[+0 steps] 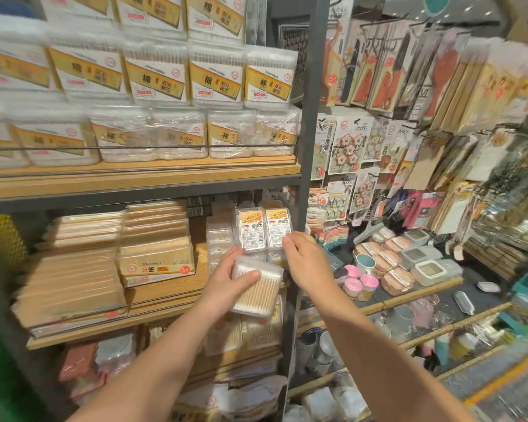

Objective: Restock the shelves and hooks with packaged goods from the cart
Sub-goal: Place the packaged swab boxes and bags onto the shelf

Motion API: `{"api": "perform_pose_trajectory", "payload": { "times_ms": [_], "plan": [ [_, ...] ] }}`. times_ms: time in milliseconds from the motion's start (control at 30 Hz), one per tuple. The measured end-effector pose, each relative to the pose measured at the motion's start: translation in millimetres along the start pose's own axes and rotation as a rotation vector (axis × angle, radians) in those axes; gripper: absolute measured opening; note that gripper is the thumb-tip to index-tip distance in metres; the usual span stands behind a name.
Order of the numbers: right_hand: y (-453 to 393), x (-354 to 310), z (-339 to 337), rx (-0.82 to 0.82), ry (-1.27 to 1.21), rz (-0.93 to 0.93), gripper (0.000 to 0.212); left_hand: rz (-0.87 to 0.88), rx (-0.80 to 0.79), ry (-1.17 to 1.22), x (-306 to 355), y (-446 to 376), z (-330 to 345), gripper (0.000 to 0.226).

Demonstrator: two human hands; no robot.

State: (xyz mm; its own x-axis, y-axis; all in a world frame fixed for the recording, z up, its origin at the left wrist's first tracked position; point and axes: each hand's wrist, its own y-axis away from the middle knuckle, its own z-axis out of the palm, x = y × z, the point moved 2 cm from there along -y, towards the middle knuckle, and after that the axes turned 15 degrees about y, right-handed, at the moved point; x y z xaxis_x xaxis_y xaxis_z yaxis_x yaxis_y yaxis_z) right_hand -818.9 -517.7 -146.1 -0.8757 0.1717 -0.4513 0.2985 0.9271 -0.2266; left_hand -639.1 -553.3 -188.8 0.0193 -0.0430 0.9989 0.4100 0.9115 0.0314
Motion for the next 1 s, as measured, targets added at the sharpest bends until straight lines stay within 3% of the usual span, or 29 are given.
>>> {"api": "perform_pose_trajectory", "payload": {
  "times_ms": [267, 500, 767, 900, 1000],
  "plan": [
    [6, 6, 10, 0.009, 0.026, -0.032, 0.05, 0.01, -0.004, -0.016, 3, 2, 4, 0.068],
    [9, 11, 9, 0.042, -0.049, 0.035, 0.05, 0.022, 0.02, 0.022, 5, 8, -9, 0.076],
    [8, -11, -24, 0.129, -0.225, 0.079, 0.035, 0.064, 0.102, 0.212, 29, 23, -23, 0.053],
    [1, -57, -46, -0.022, -0.425, 0.005, 0.016, 0.141, 0.129, 0.332, 73, 32, -35, 0.047],
    [-6, -104, -59, -0.244, -0.586, -0.143, 0.02, 0.241, 0.154, 0.37, 119, 41, -52, 0.062]
  ]
}}
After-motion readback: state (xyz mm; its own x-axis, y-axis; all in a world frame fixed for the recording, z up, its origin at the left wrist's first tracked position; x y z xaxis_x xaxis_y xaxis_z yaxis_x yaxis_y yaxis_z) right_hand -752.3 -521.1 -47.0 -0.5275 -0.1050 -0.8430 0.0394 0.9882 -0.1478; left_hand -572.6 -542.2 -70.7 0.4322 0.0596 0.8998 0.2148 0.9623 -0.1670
